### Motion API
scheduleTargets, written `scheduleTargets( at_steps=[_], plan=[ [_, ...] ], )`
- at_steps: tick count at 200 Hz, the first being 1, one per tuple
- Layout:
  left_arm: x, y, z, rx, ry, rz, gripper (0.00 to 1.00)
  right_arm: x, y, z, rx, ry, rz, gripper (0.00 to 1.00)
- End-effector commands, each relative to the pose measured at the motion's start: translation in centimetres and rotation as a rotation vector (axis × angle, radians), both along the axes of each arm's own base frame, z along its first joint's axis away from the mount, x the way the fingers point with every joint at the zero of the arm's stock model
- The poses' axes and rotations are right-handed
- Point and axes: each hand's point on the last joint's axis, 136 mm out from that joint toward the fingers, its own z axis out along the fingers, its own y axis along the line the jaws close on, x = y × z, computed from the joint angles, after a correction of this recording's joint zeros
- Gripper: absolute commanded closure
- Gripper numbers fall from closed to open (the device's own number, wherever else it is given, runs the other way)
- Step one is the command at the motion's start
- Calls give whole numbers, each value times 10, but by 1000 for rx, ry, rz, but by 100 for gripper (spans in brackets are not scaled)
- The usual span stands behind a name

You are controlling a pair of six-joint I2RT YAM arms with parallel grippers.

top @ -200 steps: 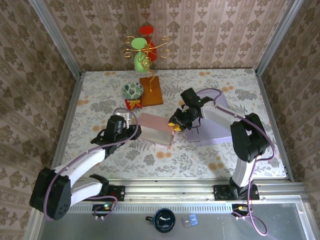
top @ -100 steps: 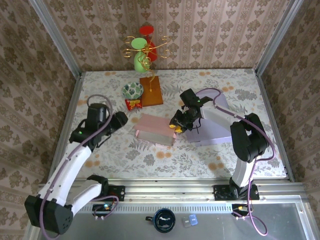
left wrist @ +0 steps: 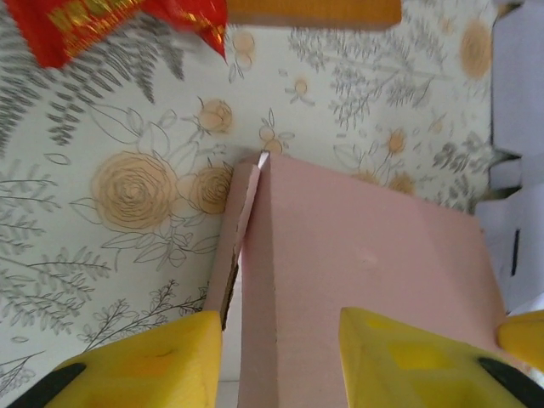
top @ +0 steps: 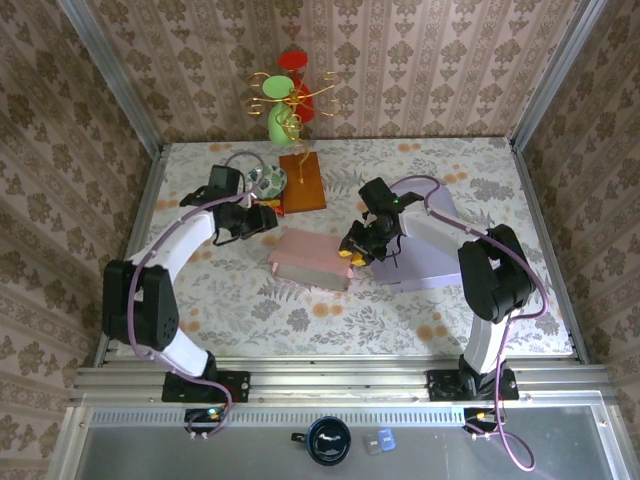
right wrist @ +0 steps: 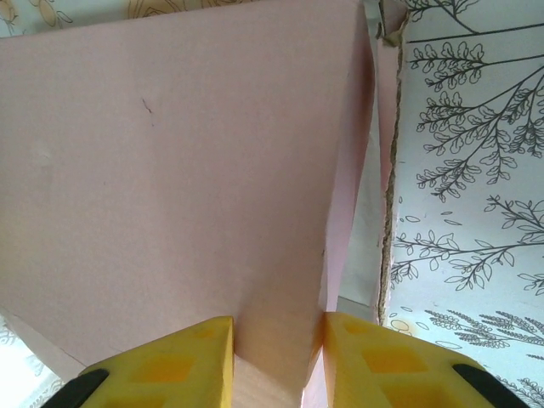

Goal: Fold the paper box

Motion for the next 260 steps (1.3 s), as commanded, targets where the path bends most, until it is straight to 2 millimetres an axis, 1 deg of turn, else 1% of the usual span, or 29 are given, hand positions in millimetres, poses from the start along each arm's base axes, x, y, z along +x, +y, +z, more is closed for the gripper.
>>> scheduleTargets(
  at_steps=[1, 20, 42, 88, 118, 133, 154, 169, 195, 212, 234, 260],
  plan=[
    [-3, -16, -2, -13, -35, -107, 60, 0, -1, -4, -34, 13, 9, 67],
    [-12, -20, -18, -6, -6, -122, 60, 0, -1, -4, -34, 13, 10, 67],
    [-21, -13, -31, 39, 18, -121, 63, 0, -2, -5, -37, 16, 12, 67],
    [-30, -3, -44, 98, 21, -125, 70, -3, -4, -9, -47, 22, 21, 67],
    [-34, -1, -50, 126, 24, -136, 70, -3, -6, -8, -57, 15, 30, 67],
    [-36, -1, -51, 137, 26, -142, 69, -3, -8, -4, -63, 0, 41, 63],
    [-37, 1, -52, 147, 29, -142, 67, -6, -10, -4, -61, -19, 58, 53],
    [-38, 1, -52, 148, 29, -142, 66, -10, -10, -9, -50, -13, 65, 48],
    [-39, 1, -53, 149, 34, -147, 66, -14, -9, -21, -47, 1, 65, 44],
    [-39, 1, -55, 151, 39, -147, 66, -14, -9, -26, -51, 8, 63, 45],
    [-39, 0, -57, 149, 44, -148, 66, -11, -8, -32, -53, 12, 63, 48],
    [-40, -1, -59, 147, 42, -151, 66, -7, -6, -34, -49, 10, 59, 54]
  ],
)
